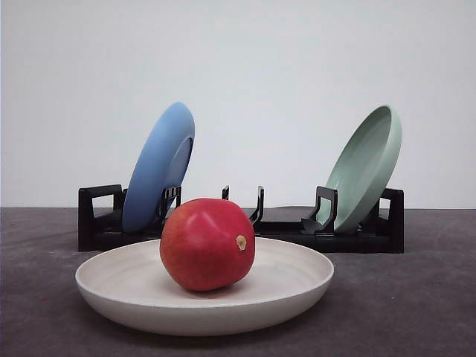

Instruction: Place pomegranate in white plate

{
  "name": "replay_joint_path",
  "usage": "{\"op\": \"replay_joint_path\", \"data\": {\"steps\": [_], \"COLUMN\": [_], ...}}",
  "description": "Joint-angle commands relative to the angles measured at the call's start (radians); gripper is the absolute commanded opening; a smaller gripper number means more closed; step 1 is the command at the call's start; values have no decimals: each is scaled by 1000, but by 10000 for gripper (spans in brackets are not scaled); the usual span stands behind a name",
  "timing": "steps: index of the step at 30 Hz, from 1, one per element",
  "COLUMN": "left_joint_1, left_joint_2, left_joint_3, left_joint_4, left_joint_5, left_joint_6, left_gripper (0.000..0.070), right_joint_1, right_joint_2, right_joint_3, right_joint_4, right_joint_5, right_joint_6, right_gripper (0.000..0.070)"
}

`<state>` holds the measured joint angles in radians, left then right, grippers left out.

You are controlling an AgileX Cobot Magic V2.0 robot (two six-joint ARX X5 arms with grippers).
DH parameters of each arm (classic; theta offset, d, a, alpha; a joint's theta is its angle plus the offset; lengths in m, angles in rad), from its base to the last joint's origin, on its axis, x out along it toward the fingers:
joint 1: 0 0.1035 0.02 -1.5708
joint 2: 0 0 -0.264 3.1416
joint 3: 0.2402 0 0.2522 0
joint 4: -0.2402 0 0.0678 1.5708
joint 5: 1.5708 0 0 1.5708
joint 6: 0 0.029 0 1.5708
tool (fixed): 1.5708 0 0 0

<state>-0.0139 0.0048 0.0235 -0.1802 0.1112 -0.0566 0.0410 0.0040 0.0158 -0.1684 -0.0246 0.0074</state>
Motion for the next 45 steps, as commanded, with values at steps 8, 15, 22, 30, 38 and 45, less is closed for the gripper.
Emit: {"op": "replay_joint_path", "data": {"steps": [8, 15, 22, 30, 38, 45], "left_joint_1": [0, 0, 0, 0, 0, 0], "left_joint_2": [0, 0, 0, 0, 0, 0], "left_joint_3": [-11, -11, -11, -11, -11, -11], "left_joint_4": [0, 0, 0, 0, 0, 0], "left_joint_5": [1, 1, 1, 1, 0, 1], "left_joint_6": [-8, -8, -8, -8, -8, -8], "left_gripper": [0, 0, 0, 0, 0, 0], "right_joint_1": [1, 1, 1, 1, 1, 1], "right_joint_2": [0, 0, 0, 0, 0, 0], "right_joint_3": [-5, -5, -5, -5, -5, -5], "right_joint_4": [11, 11, 11, 11, 11, 11], "right_joint_5": [0, 0, 0, 0, 0, 0], "right_joint_6": [11, 11, 11, 11, 11, 11], "right_gripper": [39, 39, 39, 39, 39, 39]}}
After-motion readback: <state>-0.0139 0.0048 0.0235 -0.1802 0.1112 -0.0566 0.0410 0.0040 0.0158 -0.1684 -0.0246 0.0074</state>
